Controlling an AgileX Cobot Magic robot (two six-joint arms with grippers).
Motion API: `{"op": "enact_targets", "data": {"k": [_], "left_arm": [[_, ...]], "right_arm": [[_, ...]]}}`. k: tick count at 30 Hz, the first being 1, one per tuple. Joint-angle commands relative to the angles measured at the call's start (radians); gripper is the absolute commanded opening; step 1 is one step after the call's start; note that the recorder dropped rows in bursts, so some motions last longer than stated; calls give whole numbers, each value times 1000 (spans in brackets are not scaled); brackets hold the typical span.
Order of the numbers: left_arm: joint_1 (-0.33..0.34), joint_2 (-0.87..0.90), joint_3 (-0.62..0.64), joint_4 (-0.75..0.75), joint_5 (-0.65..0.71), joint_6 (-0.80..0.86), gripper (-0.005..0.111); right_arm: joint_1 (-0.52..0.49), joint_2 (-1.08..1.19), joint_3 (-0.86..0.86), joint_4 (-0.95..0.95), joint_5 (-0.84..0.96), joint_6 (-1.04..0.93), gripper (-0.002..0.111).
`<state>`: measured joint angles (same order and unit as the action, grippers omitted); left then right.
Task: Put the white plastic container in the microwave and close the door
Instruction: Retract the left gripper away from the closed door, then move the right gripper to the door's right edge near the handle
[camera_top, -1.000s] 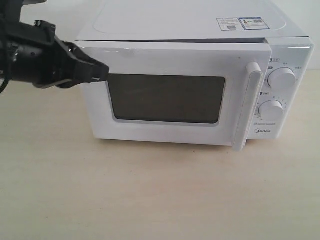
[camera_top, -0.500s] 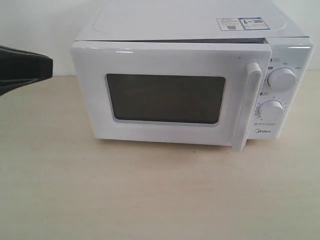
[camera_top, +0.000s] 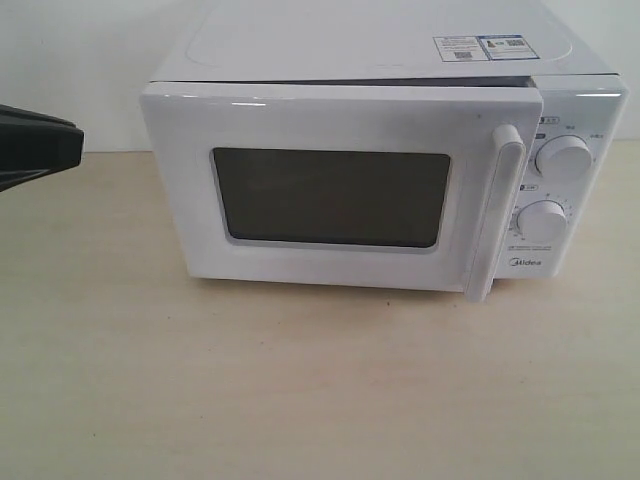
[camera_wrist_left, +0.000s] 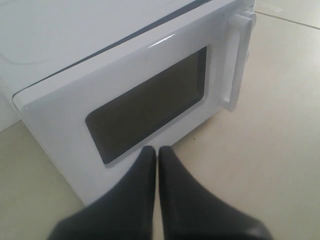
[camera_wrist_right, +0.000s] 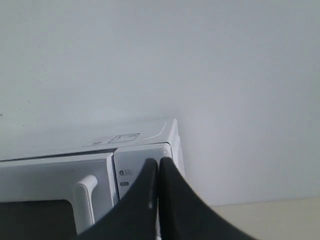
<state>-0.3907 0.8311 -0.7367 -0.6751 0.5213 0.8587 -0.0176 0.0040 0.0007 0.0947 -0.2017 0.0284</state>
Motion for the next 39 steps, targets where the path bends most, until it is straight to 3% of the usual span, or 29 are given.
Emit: {"op": "enact_targets", "data": {"k": [1, 7, 11, 19, 30, 32, 33, 36, 39], "left_arm": [[-3, 4, 5, 4, -1, -6, 4], [-3, 4, 5, 4, 3, -6, 4], [-3, 4, 5, 4, 3, -6, 4], [-3, 4, 5, 0, 3, -6, 4], [-3, 4, 5, 0, 3, -34, 4], [-3, 4, 5, 2, 3, -34, 4], [-3, 4, 5, 2, 3, -34, 4], [-3, 4, 5, 2, 3, -34, 4], [-3, 4, 5, 2, 3, -34, 4]], "right_arm": [[-3, -4, -1, 3, -22, 109, 0], [-3, -4, -6, -101, -21, 173, 0], [-3, -4, -138, -226, 14, 171, 0], [-3, 235, -417, -226, 361, 175, 0], [20, 393, -469, -195, 108, 225, 0], [109, 489, -559, -308, 149, 225, 0], [203, 563, -614, -381, 189, 225, 0], [401, 731, -648, -396, 184, 225, 0], [528, 926, -648, -396, 172, 203, 0]]}}
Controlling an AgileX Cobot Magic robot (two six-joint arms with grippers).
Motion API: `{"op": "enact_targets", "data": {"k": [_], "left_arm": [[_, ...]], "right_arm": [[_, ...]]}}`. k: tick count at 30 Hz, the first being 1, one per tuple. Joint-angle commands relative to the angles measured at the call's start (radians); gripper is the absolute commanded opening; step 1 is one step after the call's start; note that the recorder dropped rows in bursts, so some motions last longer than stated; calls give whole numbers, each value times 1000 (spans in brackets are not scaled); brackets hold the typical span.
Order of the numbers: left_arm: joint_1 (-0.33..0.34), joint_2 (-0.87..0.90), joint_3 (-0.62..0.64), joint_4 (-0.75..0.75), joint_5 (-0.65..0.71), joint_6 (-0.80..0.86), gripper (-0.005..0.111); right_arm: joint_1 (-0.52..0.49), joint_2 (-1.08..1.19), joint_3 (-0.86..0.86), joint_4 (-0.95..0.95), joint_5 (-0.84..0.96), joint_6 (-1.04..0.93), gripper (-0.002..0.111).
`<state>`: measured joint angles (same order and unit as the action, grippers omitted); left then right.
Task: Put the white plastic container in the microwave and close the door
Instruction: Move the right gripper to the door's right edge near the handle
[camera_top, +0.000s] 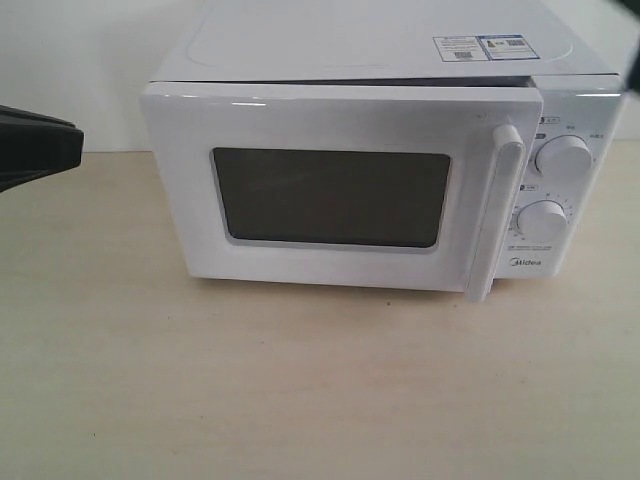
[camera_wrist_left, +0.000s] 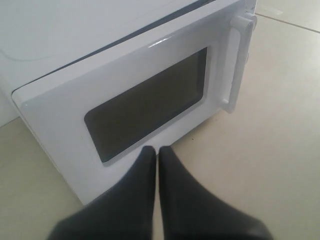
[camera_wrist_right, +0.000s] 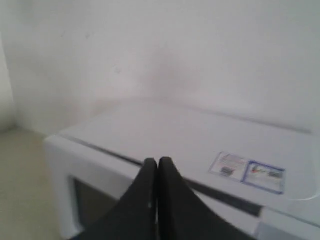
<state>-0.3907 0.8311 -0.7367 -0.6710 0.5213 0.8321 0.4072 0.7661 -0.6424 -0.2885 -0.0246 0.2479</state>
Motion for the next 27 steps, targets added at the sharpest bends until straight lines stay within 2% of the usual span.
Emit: {"op": "enact_targets", "data": {"k": [1, 3, 8, 13, 17, 19, 27], "left_arm": [[-3, 4, 5, -2, 3, -8, 4], [-3, 4, 5, -2, 3, -8, 4], [-3, 4, 5, -2, 3, -10, 4], [-3, 4, 5, -2, 3, -10, 4], [-3, 4, 5, 0, 3, -10, 4], [-3, 4, 5, 0, 3, -10, 4], [-3, 4, 5, 0, 3, -10, 4]], "right_arm": [[126, 229, -5, -13, -27, -33, 0], [131, 352, -5, 6, -98, -21, 0], [124, 504, -5, 289, -183, -172, 0], [92, 550, -5, 780, -320, -518, 0], [90, 552, -5, 1054, -361, -816, 0], [90, 552, -5, 1118, -376, -885, 0], [90, 580, -11, 1141, -455, -896, 0]]}}
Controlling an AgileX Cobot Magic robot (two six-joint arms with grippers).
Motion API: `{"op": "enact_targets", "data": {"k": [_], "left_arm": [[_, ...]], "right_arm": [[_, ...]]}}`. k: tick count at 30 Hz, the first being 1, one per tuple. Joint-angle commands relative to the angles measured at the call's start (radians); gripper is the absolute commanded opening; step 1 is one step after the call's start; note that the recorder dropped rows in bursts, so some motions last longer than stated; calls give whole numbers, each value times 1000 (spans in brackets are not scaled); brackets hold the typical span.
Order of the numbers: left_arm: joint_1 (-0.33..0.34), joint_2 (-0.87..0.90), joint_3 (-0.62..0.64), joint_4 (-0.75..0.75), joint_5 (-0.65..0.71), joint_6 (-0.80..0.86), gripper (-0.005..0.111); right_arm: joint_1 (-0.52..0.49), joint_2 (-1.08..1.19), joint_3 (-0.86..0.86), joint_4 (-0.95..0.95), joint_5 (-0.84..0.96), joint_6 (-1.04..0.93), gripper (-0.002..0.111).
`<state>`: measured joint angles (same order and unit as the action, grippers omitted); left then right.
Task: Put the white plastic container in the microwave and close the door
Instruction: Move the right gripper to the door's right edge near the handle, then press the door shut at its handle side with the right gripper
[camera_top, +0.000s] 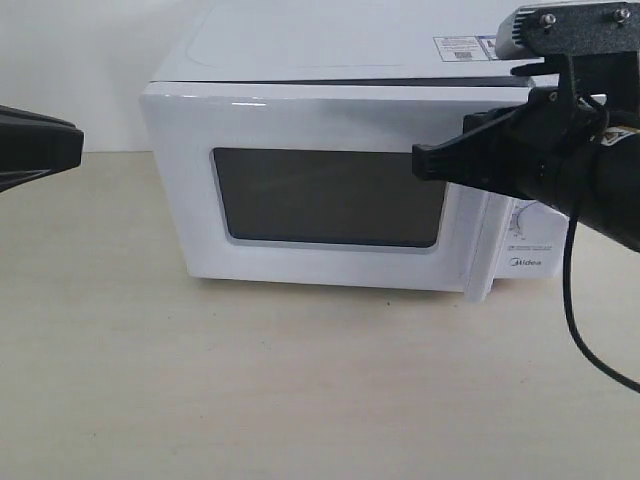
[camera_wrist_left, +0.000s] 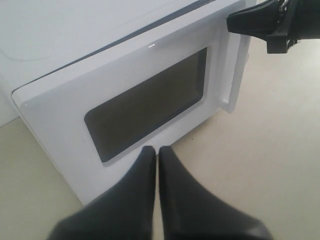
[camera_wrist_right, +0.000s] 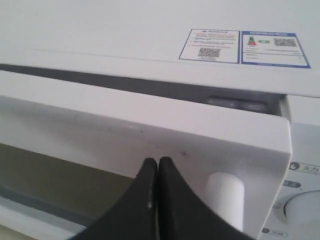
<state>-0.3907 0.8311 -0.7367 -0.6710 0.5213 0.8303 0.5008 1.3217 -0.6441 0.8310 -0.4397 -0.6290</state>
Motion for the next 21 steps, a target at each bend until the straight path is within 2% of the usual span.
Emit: {"op": "enact_targets", "data": {"k": [1, 21], "left_arm": [[-3, 4, 5, 0, 3, -8, 4], [-3, 4, 5, 0, 3, -8, 4]], "right_arm": [[-3, 38, -13, 22, -40, -19, 0], [-3, 100, -97, 68, -84, -137, 0]]}}
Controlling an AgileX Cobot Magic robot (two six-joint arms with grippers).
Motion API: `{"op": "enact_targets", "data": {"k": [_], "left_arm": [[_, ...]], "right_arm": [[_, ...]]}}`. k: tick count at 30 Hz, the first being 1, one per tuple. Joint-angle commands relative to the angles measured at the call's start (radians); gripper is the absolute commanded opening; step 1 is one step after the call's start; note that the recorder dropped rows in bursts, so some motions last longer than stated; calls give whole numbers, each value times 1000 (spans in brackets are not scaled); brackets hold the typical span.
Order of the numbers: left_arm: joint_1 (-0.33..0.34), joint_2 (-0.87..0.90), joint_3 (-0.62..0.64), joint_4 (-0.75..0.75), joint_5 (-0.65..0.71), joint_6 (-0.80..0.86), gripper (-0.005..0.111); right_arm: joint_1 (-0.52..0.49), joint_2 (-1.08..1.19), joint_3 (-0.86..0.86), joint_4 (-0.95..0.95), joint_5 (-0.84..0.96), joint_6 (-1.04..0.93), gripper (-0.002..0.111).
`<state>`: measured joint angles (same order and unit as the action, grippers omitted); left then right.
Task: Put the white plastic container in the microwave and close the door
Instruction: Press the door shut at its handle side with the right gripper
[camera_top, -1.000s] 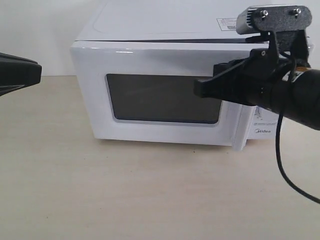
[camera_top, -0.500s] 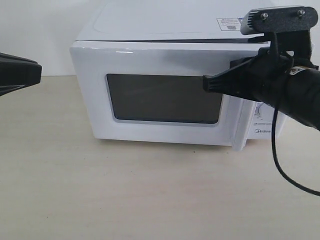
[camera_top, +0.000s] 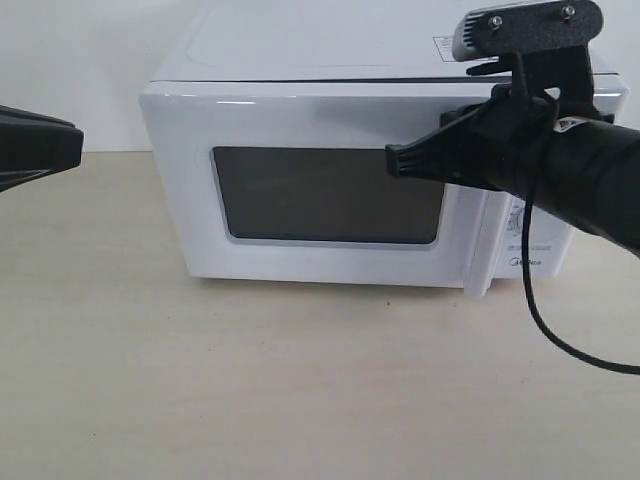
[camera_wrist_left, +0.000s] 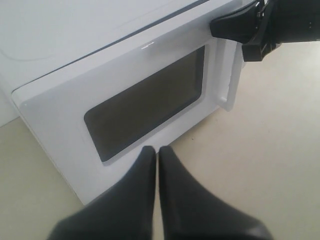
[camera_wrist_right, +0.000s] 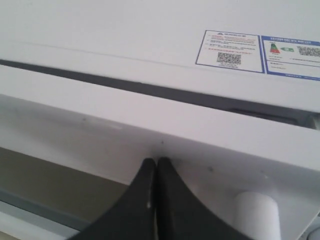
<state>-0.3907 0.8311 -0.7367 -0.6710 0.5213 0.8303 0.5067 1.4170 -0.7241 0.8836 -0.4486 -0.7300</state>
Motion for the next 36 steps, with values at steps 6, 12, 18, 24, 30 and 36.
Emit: {"op": "enact_targets", "data": {"k": [6, 12, 18, 24, 30, 36], "left_arm": [[-3, 4, 5, 0, 3, -8, 4], [-3, 4, 5, 0, 3, -31, 4], [-3, 4, 5, 0, 3, -31, 4], [-3, 4, 5, 0, 3, -31, 4], [-3, 4, 5, 0, 6, -31, 4], [-3, 4, 5, 0, 6, -31, 4]], "right_arm": [[-9, 27, -17, 22, -86, -41, 0], [-9, 47, -17, 22, -104, -43, 0], [-9, 49, -23, 22, -121, -46, 0], [-9, 51, -55, 40, -121, -89, 0], [-39, 49, -67, 72, -67, -129, 0], [26, -3, -22, 79, -41, -169, 0]]}}
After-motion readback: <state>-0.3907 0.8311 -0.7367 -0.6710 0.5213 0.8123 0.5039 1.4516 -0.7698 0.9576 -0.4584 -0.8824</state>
